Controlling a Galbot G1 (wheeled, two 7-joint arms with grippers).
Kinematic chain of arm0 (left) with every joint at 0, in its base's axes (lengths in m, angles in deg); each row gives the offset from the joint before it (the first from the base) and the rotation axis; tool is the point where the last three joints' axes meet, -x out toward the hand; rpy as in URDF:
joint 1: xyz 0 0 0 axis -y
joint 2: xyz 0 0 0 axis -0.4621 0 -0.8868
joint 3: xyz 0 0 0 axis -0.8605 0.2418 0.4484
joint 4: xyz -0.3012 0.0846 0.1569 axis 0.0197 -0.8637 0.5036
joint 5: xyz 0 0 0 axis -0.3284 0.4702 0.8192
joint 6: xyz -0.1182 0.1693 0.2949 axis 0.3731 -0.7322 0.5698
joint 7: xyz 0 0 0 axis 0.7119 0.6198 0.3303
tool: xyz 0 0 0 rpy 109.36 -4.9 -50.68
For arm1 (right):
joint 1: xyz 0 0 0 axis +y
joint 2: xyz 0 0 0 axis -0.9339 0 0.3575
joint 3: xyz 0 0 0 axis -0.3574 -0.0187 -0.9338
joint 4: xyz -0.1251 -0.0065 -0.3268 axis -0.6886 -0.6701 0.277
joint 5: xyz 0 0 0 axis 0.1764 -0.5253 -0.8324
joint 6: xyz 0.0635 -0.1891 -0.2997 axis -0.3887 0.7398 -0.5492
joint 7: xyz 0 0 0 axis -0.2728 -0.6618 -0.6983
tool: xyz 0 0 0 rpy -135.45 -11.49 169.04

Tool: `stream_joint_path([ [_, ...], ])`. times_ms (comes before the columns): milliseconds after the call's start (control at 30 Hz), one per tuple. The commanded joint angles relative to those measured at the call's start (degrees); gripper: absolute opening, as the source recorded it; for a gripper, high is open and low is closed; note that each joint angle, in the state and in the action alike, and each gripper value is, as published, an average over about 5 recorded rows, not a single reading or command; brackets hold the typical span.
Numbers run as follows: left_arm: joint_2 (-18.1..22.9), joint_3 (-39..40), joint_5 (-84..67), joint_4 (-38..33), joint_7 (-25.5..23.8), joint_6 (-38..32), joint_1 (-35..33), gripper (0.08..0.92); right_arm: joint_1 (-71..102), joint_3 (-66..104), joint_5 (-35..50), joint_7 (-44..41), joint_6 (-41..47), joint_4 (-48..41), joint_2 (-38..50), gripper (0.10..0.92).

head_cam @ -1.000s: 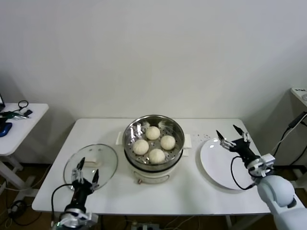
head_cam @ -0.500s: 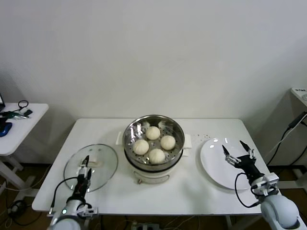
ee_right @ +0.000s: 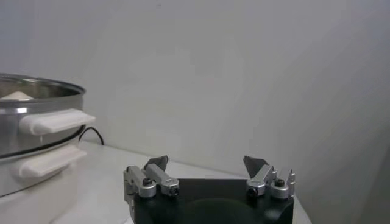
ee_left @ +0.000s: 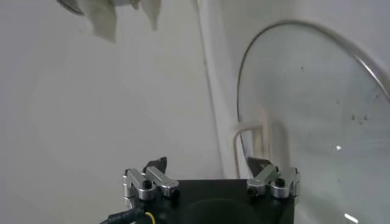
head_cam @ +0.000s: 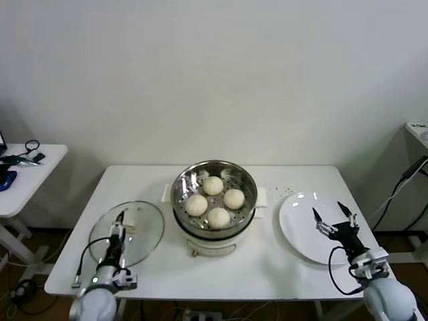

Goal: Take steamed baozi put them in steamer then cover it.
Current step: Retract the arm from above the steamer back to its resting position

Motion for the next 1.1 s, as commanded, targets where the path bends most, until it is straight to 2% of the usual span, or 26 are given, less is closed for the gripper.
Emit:
stream_joint_path([
  [33, -0.33, -0.07, 0.55, 7.91, 2.01, -0.12, 5.48, 0.823, 0.01, 0.11, -1.34, -0.01, -0.27, -0.54, -0.66, 0.823],
  [800, -0.71, 1.63, -5.00, 11.43, 4.25, -0.95, 9.25, 0.822, -1.60, -1.67, -4.72, -0.36, -1.15, -2.74, -1.03, 0.823],
  [900, -0.73, 1.67, -5.21, 11.41, 4.15, -1.27, 9.21, 0.790, -1.99, -2.14, -5.10, -0.35, -1.14, -2.90, -0.91, 0.823],
  [1100, -0.86, 1.78, -5.60, 11.69, 3.71, -1.92, 9.39, 0.628, -2.44, -2.78, -6.27, -0.38, -1.37, -3.45, -1.33, 0.823],
])
